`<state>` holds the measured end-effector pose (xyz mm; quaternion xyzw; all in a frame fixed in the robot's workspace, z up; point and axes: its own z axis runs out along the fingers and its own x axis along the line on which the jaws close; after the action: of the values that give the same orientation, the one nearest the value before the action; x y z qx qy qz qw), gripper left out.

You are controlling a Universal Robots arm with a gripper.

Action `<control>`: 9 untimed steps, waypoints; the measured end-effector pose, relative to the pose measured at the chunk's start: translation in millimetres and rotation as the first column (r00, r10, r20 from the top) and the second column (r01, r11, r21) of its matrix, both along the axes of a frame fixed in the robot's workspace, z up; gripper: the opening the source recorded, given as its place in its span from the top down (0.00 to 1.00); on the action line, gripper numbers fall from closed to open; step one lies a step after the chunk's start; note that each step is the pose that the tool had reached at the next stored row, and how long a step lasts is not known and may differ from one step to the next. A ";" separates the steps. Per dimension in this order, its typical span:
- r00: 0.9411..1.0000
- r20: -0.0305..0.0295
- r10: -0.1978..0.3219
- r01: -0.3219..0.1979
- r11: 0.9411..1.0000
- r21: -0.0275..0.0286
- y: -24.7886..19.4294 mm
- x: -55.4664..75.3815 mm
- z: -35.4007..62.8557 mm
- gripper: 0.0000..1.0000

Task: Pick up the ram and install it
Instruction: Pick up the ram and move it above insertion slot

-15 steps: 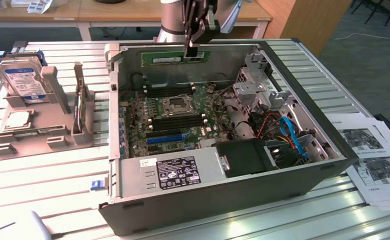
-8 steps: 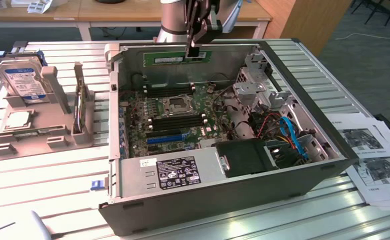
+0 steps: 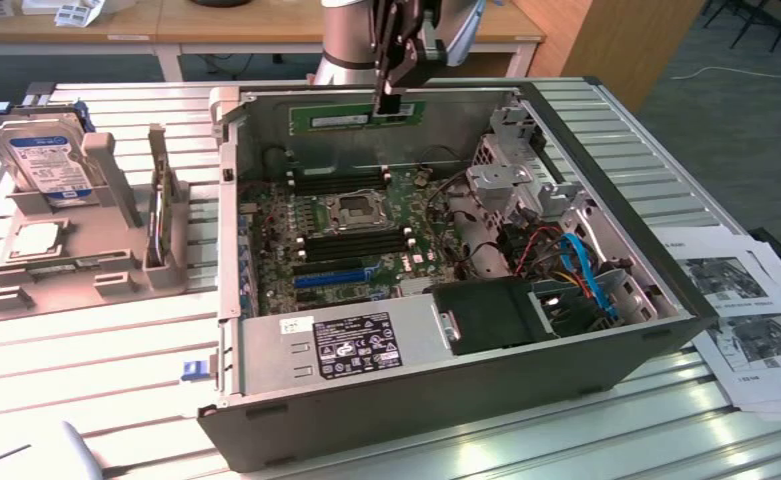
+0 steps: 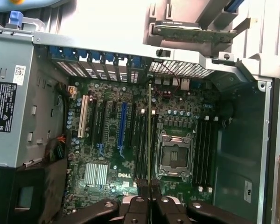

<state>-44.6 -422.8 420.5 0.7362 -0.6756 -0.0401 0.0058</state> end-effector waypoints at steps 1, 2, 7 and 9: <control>1.000 0.001 0.002 -0.002 1.000 0.000 0.0 0.0 0.0 0.88; 1.000 0.003 0.003 -0.003 1.000 0.000 0.0 0.0 0.0 0.88; 1.000 0.003 0.004 -0.004 1.000 0.000 0.0 0.0 0.0 0.88; 1.000 0.003 0.004 -0.004 1.000 0.000 0.1 0.0 -0.6 0.88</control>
<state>-44.5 -422.8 420.0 0.7376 -0.6741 -0.0387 0.0048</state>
